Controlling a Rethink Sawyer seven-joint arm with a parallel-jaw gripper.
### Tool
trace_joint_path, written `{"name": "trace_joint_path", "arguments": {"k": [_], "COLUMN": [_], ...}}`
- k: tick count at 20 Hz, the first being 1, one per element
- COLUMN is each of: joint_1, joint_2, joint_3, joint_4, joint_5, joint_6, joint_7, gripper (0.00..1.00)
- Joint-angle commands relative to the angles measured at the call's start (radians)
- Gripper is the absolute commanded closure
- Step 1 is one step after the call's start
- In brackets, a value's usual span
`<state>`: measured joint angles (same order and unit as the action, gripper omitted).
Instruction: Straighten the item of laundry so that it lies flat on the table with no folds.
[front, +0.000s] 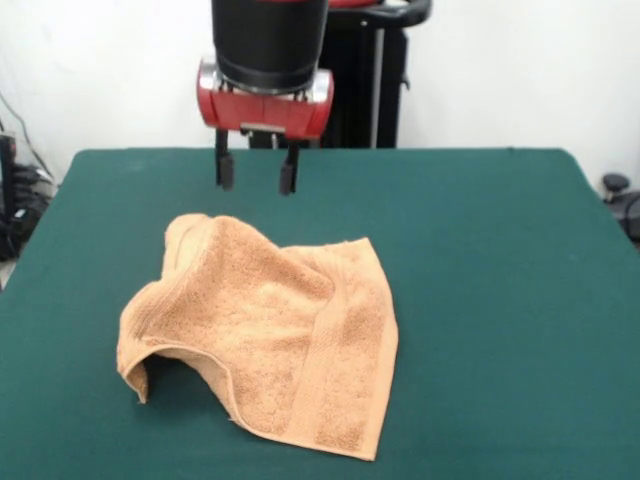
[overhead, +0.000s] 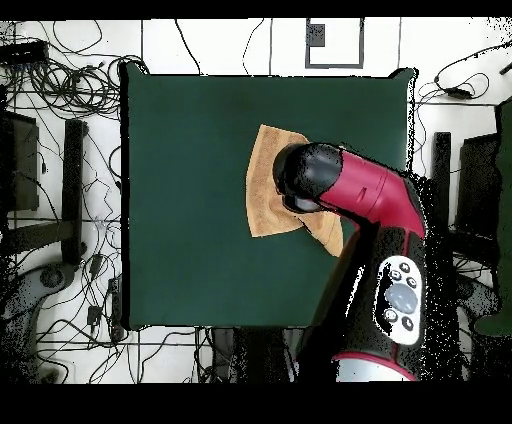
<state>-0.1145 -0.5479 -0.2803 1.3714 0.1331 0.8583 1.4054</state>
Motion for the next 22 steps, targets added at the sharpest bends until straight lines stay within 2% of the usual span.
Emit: {"name": "trace_joint_path", "arguments": {"k": [1, 3, 7, 10, 22], "joint_1": [-0.003, -0.023, -0.068, -0.099, -0.146], "joint_2": [0.032, 0.032, 0.086, 0.081, 0.077], "joint_3": [0.064, 0.084, 0.126, 0.150, 0.198], "joint_4": [0.003, 0.030, 0.005, 0.039, 0.082], "joint_5": [-0.023, -0.018, -0.017, -0.021, -0.040], "joint_6": [0.038, -0.011, -0.080, -0.130, -0.203], "joint_7": [0.147, 0.129, 0.091, 0.064, 0.059], "gripper": [0.00, 0.00, 0.00, 0.00, 0.00]}}
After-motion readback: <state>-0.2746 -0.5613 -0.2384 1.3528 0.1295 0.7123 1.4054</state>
